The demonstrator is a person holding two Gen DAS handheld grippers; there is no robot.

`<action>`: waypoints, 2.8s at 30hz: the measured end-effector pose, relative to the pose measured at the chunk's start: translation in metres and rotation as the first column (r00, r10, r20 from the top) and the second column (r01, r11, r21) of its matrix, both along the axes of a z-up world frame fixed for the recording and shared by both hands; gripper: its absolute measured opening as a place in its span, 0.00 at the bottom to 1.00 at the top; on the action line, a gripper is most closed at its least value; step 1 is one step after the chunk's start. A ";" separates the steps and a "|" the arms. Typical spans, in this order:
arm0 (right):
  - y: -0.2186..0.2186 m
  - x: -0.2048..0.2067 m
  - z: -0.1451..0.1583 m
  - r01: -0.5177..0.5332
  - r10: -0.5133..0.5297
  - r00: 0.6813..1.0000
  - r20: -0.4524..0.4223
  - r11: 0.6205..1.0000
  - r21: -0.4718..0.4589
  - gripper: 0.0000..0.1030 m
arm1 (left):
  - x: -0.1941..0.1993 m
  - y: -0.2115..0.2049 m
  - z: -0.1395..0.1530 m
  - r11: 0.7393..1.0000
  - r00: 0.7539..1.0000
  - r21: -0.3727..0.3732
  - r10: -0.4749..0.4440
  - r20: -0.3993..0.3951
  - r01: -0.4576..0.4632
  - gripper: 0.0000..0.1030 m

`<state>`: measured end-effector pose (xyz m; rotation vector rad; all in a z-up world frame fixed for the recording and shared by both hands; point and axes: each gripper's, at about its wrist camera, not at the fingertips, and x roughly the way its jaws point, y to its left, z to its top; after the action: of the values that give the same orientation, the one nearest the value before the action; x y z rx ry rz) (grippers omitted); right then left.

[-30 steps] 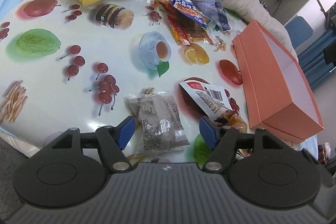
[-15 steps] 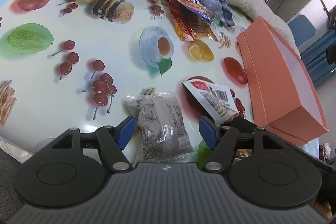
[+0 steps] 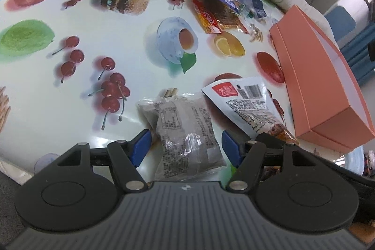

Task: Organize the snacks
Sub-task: 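Lift both held packets and carry them over the pink box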

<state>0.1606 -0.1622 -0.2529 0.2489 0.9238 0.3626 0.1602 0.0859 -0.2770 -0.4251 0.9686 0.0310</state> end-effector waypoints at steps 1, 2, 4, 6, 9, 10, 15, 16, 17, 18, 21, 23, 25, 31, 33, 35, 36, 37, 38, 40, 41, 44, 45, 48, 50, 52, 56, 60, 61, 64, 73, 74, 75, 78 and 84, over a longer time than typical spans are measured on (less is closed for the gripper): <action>0.001 0.000 0.000 -0.006 0.006 1.000 -0.004 1.000 0.001 0.68 | 0.001 -0.001 0.000 1.000 1.000 0.009 -0.005 0.001 0.005 0.69; 0.001 0.001 -0.001 -0.010 0.010 1.000 -0.009 1.000 0.003 0.67 | 0.002 -0.001 -0.001 1.000 1.000 0.012 -0.009 0.002 0.009 0.69; 0.002 0.001 -0.002 -0.009 0.009 1.000 -0.012 1.000 0.003 0.66 | 0.005 -0.003 -0.002 1.000 1.000 0.022 -0.016 0.006 0.016 0.67; 0.002 0.001 0.000 -0.011 0.011 1.000 -0.009 1.000 0.006 0.63 | 0.007 -0.006 -0.002 0.998 1.000 0.050 -0.026 0.012 0.025 0.61; 0.003 -0.001 0.003 -0.012 0.012 1.000 0.000 1.000 -0.004 0.60 | 0.006 -0.007 -0.001 0.998 0.999 0.057 -0.031 0.021 0.029 0.56; 0.003 -0.002 0.004 -0.010 0.010 1.000 0.002 1.000 -0.009 0.59 | 0.006 -0.007 0.000 0.998 0.999 0.054 -0.033 0.024 0.032 0.55; -0.001 -0.010 0.010 0.001 0.000 1.000 0.024 1.000 -0.015 0.58 | 0.000 -0.011 0.012 0.997 0.999 0.070 -0.040 0.033 0.038 0.49; -0.003 -0.012 0.012 0.006 -0.005 1.000 0.029 1.000 -0.013 0.58 | -0.002 -0.012 0.015 0.996 0.998 0.075 -0.044 0.037 0.041 0.49; -0.005 -0.015 0.014 0.009 -0.008 0.999 0.035 1.000 -0.011 0.57 | -0.003 -0.014 0.018 0.996 0.998 0.080 -0.048 0.042 0.044 0.48; -0.006 -0.017 0.016 0.010 -0.010 0.999 0.039 1.000 -0.010 0.57 | -0.004 -0.015 0.020 0.995 0.998 0.084 -0.049 0.043 0.046 0.48; -0.013 -0.025 0.024 0.015 -0.015 0.998 0.053 1.000 -0.005 0.57 | -0.010 -0.018 0.029 0.996 0.997 0.082 -0.048 0.053 0.043 0.47; -0.018 -0.030 0.030 0.021 -0.020 0.998 0.061 1.000 -0.001 0.57 | -0.014 -0.021 0.036 0.996 0.997 0.085 -0.045 0.062 0.040 0.47; -0.021 -0.035 0.036 0.013 -0.013 0.997 0.071 1.000 0.001 0.57 | -0.018 -0.023 0.043 0.996 0.996 0.079 -0.047 0.079 0.041 0.47; -0.026 -0.053 0.058 -0.003 0.004 0.991 0.132 1.000 -0.005 0.57 | -0.032 -0.030 0.065 0.996 0.992 0.073 -0.052 0.112 0.044 0.47; -0.030 -0.058 0.064 -0.006 0.006 0.989 0.148 1.000 -0.003 0.57 | -0.038 -0.031 0.074 0.996 0.991 0.076 -0.053 0.121 0.044 0.47; -0.034 -0.063 0.071 -0.010 0.009 0.987 0.161 1.000 0.002 0.57 | -0.043 -0.032 0.083 0.996 0.990 0.076 -0.053 0.132 0.044 0.47; -0.036 -0.065 0.075 -0.012 0.012 0.986 0.168 1.000 0.002 0.57 | -0.046 -0.033 0.088 0.996 0.989 0.075 -0.055 0.140 0.045 0.47; -0.038 -0.067 0.077 -0.012 0.012 0.985 0.174 1.000 0.001 0.57 | -0.048 -0.034 0.093 0.996 0.987 0.075 -0.057 0.151 0.046 0.47; -0.040 -0.071 0.082 -0.011 0.011 0.982 0.187 1.000 -0.003 0.57 | -0.051 -0.034 0.098 0.996 0.985 0.076 -0.060 0.163 0.048 0.47; -0.043 -0.076 0.087 -0.008 0.011 0.977 0.213 1.000 -0.016 0.57 | -0.054 -0.036 0.108 0.995 0.982 0.080 -0.065 0.179 0.051 0.47; -0.047 -0.079 0.091 0.000 0.005 0.974 0.226 1.000 -0.020 0.57 | -0.055 -0.037 0.113 0.995 0.980 0.079 -0.068 0.188 0.054 0.47; -0.059 -0.082 0.098 0.037 -0.036 0.974 0.224 0.999 0.001 0.57 | -0.053 -0.042 0.123 0.996 0.977 0.042 -0.083 0.196 0.077 0.47; -0.065 -0.083 0.100 0.052 -0.052 0.973 0.224 0.999 0.008 0.57 | -0.052 -0.045 0.126 0.996 0.976 0.029 -0.088 0.198 0.084 0.47; -0.081 -0.087 0.107 0.083 -0.084 0.968 0.237 0.996 0.015 0.57 | -0.047 -0.063 0.135 0.992 0.970 0.029 -0.123 0.211 0.120 0.47; -0.094 -0.089 0.111 0.101 -0.102 0.965 0.243 0.995 0.020 0.57 | -0.044 -0.077 0.139 0.989 0.965 0.026 -0.145 0.218 0.143 0.47; -0.104 -0.089 0.113 0.116 -0.116 0.961 0.251 0.993 0.014 0.57 | -0.040 -0.092 0.142 0.986 0.961 0.021 -0.166 0.222 0.166 0.47; -0.124 -0.090 0.117 0.150 -0.149 0.957 0.248 0.989 0.012 0.57 | -0.030 -0.125 0.144 0.974 0.950 0.018 -0.223 0.219 0.225 0.47; -0.146 -0.090 0.120 0.191 -0.184 0.949 0.257 0.982 0.000 0.57 | -0.017 -0.157 0.141 0.958 0.932 0.025 -0.284 0.227 0.286 0.47; -0.153 -0.087 0.119 0.202 -0.196 0.947 0.256 0.979 0.002 0.57 | -0.012 -0.166 0.140 0.953 0.926 0.025 -0.299 0.231 0.302 0.47; -0.167 -0.079 0.118 0.235 -0.226 0.939 0.260 0.972 0.000 0.57 | 0.002 -0.187 0.140 0.940 0.910 0.032 -0.338 0.241 0.340 0.47; -0.200 -0.028 0.118 0.265 -0.259 0.924 0.283 0.964 0.014 0.57 | 0.067 -0.228 0.148 0.909 0.873 0.080 -0.415 0.258 0.408 0.47; -0.202 -0.021 0.119 0.263 -0.256 0.923 0.288 0.965 0.013 0.57 | 0.074 -0.230 0.149 0.910 0.873 0.082 -0.414 0.259 0.408 0.47; -0.203 -0.015 0.118 0.263 -0.255 0.922 0.291 0.965 0.013 0.57 | 0.081 -0.233 0.149 0.909 0.872 0.083 -0.416 0.260 0.409 0.47; -0.210 0.008 0.115 0.264 -0.259 0.923 0.284 0.964 0.019 0.57 | 0.106 -0.240 0.146 0.908 0.873 0.082 -0.417 0.252 0.410 0.47; -0.226 0.055 0.096 0.294 -0.284 0.924 0.257 0.956 0.000 0.57 | 0.165 -0.266 0.125 0.889 0.867 0.104 -0.458 0.198 0.446 0.47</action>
<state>0.2159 -0.3882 -0.1572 0.2921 0.6273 0.0989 0.3254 -0.1802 -0.1521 -0.1367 0.8279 -0.4090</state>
